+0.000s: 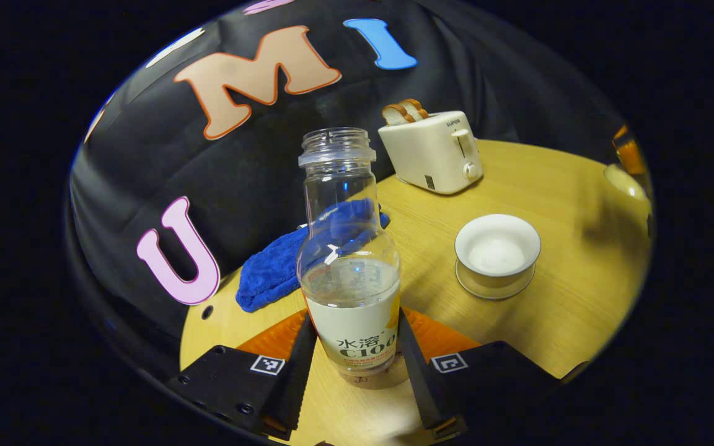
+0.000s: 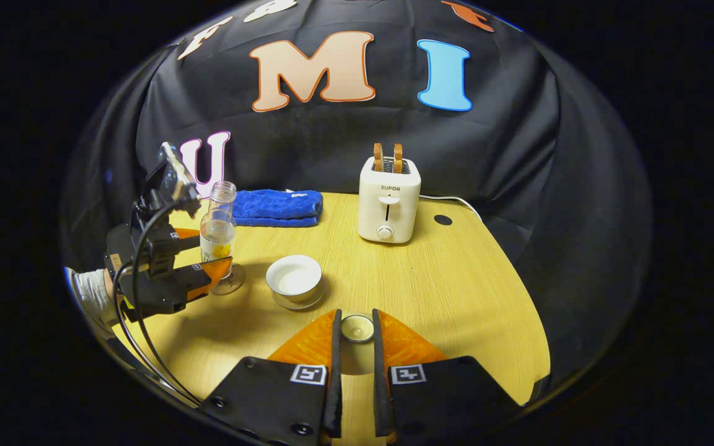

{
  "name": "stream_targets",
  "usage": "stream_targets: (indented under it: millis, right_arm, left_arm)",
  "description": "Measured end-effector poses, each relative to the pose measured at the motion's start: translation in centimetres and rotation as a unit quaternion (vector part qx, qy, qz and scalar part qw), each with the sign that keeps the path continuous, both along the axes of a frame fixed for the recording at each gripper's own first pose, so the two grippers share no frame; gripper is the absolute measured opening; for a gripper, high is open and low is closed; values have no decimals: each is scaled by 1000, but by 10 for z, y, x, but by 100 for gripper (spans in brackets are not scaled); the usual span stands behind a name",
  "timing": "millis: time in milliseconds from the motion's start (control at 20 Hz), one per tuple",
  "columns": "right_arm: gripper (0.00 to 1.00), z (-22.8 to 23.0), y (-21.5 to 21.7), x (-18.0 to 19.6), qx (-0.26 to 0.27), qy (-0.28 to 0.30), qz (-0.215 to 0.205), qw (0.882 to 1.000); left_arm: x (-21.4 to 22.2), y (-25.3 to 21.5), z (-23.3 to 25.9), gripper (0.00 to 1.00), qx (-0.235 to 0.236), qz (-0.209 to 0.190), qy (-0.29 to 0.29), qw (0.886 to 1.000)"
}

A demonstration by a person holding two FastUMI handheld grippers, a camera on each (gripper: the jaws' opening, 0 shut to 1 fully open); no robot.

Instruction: Open the teacup lid with one hand, grasp the water bottle and pour water into the teacup with the other hand; after pouring, place the water bottle on the coaster and then close the teacup lid.

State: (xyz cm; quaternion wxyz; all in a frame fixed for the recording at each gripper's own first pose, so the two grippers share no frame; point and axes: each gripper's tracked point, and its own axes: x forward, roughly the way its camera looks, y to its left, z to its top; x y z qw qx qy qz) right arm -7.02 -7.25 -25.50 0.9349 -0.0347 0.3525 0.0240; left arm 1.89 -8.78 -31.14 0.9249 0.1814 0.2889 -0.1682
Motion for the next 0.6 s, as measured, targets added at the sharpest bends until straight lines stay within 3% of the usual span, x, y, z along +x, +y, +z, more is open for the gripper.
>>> stream_targets:
  millis: [250,600]
  right_arm:
    - [23,6,16,5,-18,2,17,1000]
    - [24,6,36,10,-18,4,32,999]
  left_arm:
    - [2,9,-12,71,-94,67,3,993]
    - [-2,19,-18,74,-129,94,5,987]
